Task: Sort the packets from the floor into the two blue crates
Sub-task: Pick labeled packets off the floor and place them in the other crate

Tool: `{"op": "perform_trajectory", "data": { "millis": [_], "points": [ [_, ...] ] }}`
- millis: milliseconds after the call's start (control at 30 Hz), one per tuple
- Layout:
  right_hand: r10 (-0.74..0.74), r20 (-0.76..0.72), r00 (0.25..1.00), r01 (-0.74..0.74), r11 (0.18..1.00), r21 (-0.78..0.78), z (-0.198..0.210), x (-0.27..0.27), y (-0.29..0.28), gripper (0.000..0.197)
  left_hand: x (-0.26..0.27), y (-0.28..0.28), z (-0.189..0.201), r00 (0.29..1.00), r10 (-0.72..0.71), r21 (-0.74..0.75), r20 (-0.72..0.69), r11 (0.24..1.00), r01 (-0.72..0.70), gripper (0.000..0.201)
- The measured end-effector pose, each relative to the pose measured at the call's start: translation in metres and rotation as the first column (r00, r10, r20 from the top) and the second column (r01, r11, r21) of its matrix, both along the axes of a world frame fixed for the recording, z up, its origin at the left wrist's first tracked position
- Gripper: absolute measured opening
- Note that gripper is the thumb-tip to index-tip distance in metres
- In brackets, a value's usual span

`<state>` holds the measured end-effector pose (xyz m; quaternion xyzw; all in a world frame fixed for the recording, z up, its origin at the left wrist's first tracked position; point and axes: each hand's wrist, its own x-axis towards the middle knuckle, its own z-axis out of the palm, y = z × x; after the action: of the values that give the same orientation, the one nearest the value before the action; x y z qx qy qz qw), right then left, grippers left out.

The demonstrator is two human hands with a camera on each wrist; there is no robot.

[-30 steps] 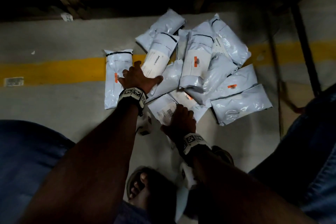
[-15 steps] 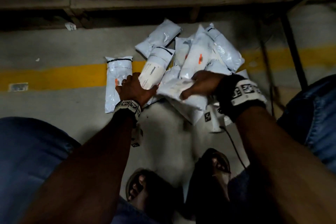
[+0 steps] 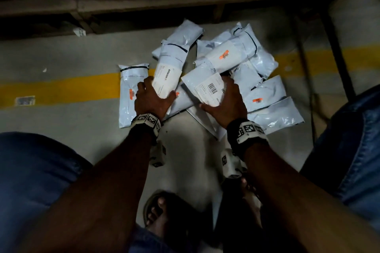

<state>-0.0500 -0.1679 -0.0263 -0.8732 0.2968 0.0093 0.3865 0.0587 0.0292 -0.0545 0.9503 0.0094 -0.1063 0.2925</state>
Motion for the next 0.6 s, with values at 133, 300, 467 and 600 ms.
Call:
{"op": "perform_trajectory", "data": {
  "millis": [133, 300, 467, 600],
  "points": [
    [-0.095, 0.150, 0.984, 0.093, 0.995, 0.017, -0.013, -0.004, 0.002, 0.110, -0.003, 0.000, -0.002, 1.000, 0.000, -0.024, 0.013, 1.000, 0.000, 0.090],
    [-0.173, 0.233, 0.957, 0.172, 0.985, 0.026, -0.023, 0.004, 0.005, 0.105, -0.013, -0.007, -0.007, 1.000, -0.016, -0.016, 0.016, 1.000, 0.016, 0.087],
    [-0.231, 0.198, 0.953, 0.229, 0.973, 0.030, -0.035, 0.010, 0.010, 0.119, -0.028, -0.018, -0.010, 1.000, -0.021, 0.002, -0.009, 1.000, 0.021, 0.091],
    [-0.148, 0.238, 0.960, 0.179, 0.977, -0.116, -0.047, -0.002, 0.011, 0.113, -0.034, -0.021, -0.009, 0.999, -0.039, 0.108, -0.019, 0.993, 0.041, 0.090]
  ]
}}
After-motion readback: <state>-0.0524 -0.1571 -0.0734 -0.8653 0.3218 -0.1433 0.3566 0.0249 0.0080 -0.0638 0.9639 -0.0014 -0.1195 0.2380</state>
